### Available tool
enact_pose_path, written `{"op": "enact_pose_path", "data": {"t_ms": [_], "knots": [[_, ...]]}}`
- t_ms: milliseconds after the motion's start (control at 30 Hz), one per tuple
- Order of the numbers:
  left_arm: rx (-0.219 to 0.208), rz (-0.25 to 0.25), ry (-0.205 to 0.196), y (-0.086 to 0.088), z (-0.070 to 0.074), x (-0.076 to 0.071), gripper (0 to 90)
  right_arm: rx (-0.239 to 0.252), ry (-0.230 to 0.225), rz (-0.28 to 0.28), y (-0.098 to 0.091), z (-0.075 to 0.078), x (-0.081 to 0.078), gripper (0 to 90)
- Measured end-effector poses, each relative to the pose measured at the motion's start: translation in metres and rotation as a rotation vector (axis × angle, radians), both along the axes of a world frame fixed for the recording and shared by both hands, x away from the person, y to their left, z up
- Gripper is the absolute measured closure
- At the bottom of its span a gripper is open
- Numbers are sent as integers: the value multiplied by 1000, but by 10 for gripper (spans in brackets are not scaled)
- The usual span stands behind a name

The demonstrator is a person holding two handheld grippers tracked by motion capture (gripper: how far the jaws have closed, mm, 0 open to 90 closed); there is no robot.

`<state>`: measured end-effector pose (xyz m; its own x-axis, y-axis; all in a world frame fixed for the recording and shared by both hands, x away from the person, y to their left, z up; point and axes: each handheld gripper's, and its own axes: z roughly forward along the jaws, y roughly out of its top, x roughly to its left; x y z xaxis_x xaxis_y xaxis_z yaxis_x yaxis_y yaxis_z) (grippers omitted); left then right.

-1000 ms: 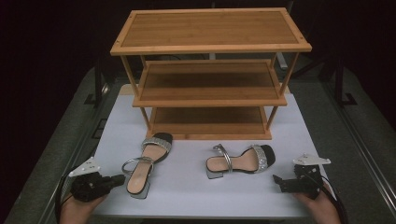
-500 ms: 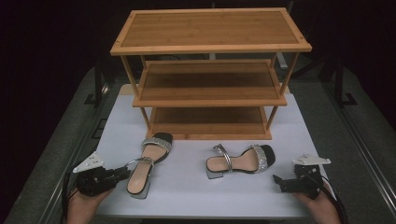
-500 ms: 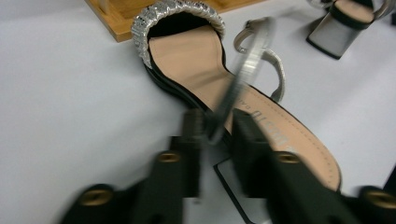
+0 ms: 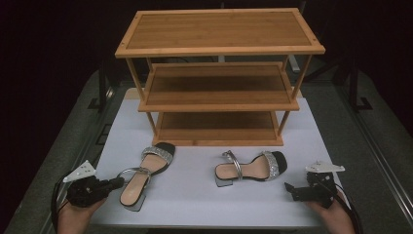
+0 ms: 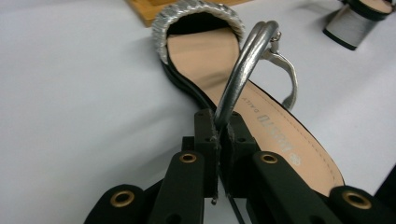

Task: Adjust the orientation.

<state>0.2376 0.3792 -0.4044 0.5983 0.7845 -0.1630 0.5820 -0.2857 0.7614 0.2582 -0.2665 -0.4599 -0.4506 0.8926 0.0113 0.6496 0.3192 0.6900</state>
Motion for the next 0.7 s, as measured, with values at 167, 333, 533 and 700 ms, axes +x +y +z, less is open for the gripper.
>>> {"op": "enact_pose_path", "data": {"t_ms": [167,333,533,700], "knots": [[-6,1,-6,4,-1,2,858,1,3,-2,0,0,0,0],[-61,-20,-4,9,-5,-2,713,2,4,-2,0,0,0,0],[-108,-49,1,16,-8,-11,433,2,2,-2,0,0,0,0],[-94,-99,-34,14,-11,-18,243,3,2,-2,0,0,0,0]]}}
